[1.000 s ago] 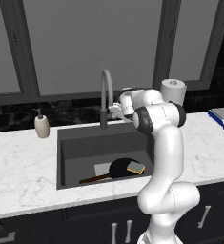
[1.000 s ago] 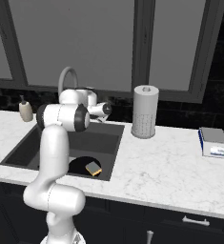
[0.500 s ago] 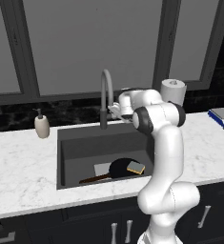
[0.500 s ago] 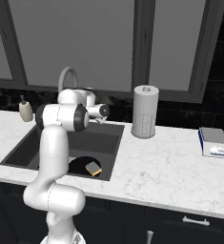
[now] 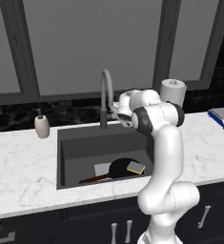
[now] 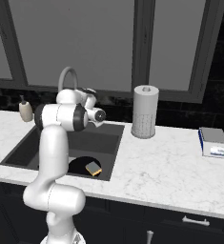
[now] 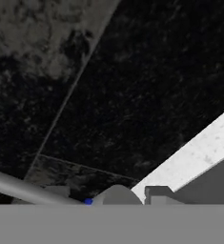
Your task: Pick the pan and sponge and place them into the sink. Then turn on the water.
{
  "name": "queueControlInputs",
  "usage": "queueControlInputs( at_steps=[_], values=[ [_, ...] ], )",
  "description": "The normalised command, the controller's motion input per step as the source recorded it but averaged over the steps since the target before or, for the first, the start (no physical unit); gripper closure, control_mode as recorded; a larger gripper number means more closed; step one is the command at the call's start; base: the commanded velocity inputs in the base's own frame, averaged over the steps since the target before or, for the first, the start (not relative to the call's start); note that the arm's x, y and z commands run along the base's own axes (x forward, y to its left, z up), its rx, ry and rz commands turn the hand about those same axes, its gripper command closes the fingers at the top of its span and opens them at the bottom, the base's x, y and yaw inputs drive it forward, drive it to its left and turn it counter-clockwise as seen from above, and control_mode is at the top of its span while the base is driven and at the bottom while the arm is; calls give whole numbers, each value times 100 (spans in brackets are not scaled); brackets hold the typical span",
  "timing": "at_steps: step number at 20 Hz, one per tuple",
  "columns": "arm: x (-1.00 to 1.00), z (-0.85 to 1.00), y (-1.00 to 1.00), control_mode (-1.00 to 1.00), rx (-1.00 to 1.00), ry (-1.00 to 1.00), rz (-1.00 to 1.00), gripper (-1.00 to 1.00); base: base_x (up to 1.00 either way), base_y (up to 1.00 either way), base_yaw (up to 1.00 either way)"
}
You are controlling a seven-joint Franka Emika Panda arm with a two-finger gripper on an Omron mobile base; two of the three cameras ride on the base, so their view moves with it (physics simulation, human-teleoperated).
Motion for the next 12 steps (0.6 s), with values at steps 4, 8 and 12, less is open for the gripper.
queueControlInputs(
  at_steps=[4,8,12],
  values=[
    [29,-5,-15,-100,28,17,0,100,0,0,0],
    [19,-6,-11,-100,25,15,0,100,0,0,0],
    [1,-1,-3,-100,17,6,0,100,0,0,0]
  ],
)
